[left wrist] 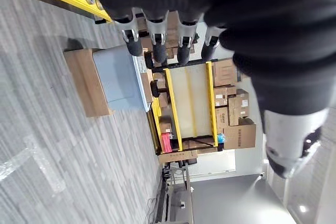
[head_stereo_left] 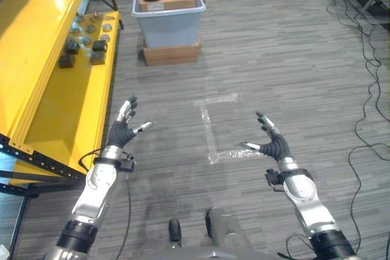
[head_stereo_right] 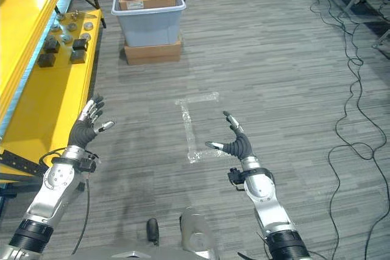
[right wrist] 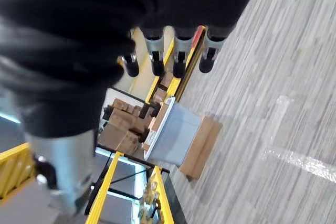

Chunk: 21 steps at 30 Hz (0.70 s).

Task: Move parts from the plastic box to the shelf.

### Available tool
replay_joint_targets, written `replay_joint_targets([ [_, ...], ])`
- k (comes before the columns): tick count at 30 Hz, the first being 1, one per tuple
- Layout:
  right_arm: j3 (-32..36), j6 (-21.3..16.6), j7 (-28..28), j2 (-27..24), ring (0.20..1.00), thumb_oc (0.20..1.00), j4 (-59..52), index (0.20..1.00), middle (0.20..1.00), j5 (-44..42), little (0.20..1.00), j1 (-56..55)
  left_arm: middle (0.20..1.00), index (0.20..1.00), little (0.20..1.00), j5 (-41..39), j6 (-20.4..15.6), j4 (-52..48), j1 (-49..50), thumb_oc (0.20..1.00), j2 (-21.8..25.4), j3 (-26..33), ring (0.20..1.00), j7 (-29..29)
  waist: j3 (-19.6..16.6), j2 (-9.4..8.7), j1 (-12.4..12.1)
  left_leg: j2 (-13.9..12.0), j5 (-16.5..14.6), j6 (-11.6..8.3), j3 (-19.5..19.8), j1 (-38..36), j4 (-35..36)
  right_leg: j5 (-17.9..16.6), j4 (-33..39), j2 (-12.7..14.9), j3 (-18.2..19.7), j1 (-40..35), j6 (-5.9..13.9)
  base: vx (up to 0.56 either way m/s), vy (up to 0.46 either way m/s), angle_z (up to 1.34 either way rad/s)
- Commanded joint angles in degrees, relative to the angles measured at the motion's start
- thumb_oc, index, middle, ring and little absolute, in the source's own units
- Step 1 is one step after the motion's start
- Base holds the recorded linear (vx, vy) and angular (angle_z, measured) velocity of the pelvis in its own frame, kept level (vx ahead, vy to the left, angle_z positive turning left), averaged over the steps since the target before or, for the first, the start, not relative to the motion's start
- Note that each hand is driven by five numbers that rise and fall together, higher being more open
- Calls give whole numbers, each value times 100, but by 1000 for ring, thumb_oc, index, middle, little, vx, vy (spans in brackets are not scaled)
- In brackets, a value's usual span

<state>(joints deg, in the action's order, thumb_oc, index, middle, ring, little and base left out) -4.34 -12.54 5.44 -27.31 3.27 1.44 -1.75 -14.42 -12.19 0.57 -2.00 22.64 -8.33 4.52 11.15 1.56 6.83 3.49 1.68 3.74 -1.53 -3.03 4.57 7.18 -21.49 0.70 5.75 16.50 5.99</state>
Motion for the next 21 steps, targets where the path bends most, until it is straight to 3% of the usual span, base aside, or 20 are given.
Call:
replay_joint_targets([
  [1, 127, -243, 90, -10, 1000, 1000, 99, 1000, 1000, -192, 1000, 325, 1000, 1000, 1000, 89, -215, -77, -310, 1000, 192, 128, 1000, 12, -346, -140, 203, -197, -1319, -33, 518, -886, 43, -1041, 1925, -414, -5, -166, 246, 366, -158, -7],
  [3, 124, -244, 94, -16, 1000, 1000, 107, 1000, 1000, -192, 1000, 335, 1000, 1000, 1000, 91, -220, -67, -320, 1000, 184, 126, 1000, 17, -351, -108, 225, -228, -1334, -39, 538, -881, 43, -1066, 1978, -429, -35, -190, 241, 179, -101, 16],
  [7, 138, -254, -22, -156, 1000, 1000, 33, 1000, 1000, -90, 1000, 94, 1000, 1000, 1000, -25, -238, -39, -311, 1000, -2, -40, 1000, -129, -503, -104, 288, -474, -1350, -283, 434, -1009, -29, -1088, 2255, -435, -99, -630, 29, 294, -234, 42],
  [8, 167, -261, -79, -255, 1000, 1000, -18, 1000, 1000, -25, 1000, 28, 1000, 1000, 1000, -193, -243, -75, -255, 1000, -36, -60, 1000, -226, -522, -74, 287, -564, -1180, -362, 414, -928, -335, -1060, 2245, -443, -117, -729, -10, 409, -325, 33],
  [9, 185, -252, -137, -480, 1000, 1000, -14, 1000, 1000, 30, 1000, 32, 1000, 1000, 1000, -383, -199, -31, -265, 1000, -69, -149, 1000, -310, -503, -60, 260, -604, -478, -525, 608, -649, -1054, -1060, 2197, -443, -141, -909, -138, 348, -302, 32],
  [10, 217, -248, -161, -535, 1000, 1000, -50, 1000, 1000, 30, 1000, 9, 1000, 1000, 1000, -386, -204, -29, -272, 1000, -65, -157, 1000, -330, -540, -89, 273, -594, -301, -570, 689, -638, -1007, -1079, 2181, -408, -155, -913, -190, 286, -224, 13],
  [11, 219, -245, -163, -536, 1000, 1000, -54, 1000, 1000, 30, 1000, 0, 1000, 1000, 1000, -388, -204, -27, -268, 1000, -66, -161, 1000, -330, -545, -54, 280, -628, -338, -565, 697, -680, -981, -1030, 2190, -437, -170, -947, -189, 153, -110, -19],
  [15, 288, -223, -244, -735, 1000, 1000, -69, 1000, 1000, 109, 1000, -31, 1000, 1000, 1000, -439, -207, -4, -317, 1000, -104, -179, 1000, -370, -746, 92, 356, -881, 192, -838, 726, -912, -761, -818, 2107, -537, -225, -1005, -321, 159, -98, -17],
  [16, 289, -223, -244, -736, 1000, 1000, -69, 1000, 1000, 108, 1000, -32, 1000, 1000, 1000, -439, -207, -4, -317, 1000, -105, -179, 1000, -370, -746, 93, 356, -882, 193, -839, 726, -914, -758, -817, 2106, -538, -226, -1004, -322, 163, -130, -5],
  [19, 272, -269, -365, -732, 1000, 1000, -98, 1000, 1000, 80, 1000, -96, 1000, 1000, 1000, -386, -167, -21, -253, 1000, -67, -144, 1000, -477, -712, 145, 371, -867, 758, -1041, 656, -632, -1829, -525, 2027, -654, -174, -1295, -490, 162, -169, -8],
  [21, 222, -273, -449, -701, 1000, 1000, -144, 1000, 1000, -15, 1000, -102, 1000, 1000, 1000, -364, -119, -63, -178, 1000, 2, -88, 1000, -503, -516, -116, 253, -567, 1183, -1038, 723, 9, -3283, -578, 1968, -502, 11, -1498, -607, 99, -193, -4],
])
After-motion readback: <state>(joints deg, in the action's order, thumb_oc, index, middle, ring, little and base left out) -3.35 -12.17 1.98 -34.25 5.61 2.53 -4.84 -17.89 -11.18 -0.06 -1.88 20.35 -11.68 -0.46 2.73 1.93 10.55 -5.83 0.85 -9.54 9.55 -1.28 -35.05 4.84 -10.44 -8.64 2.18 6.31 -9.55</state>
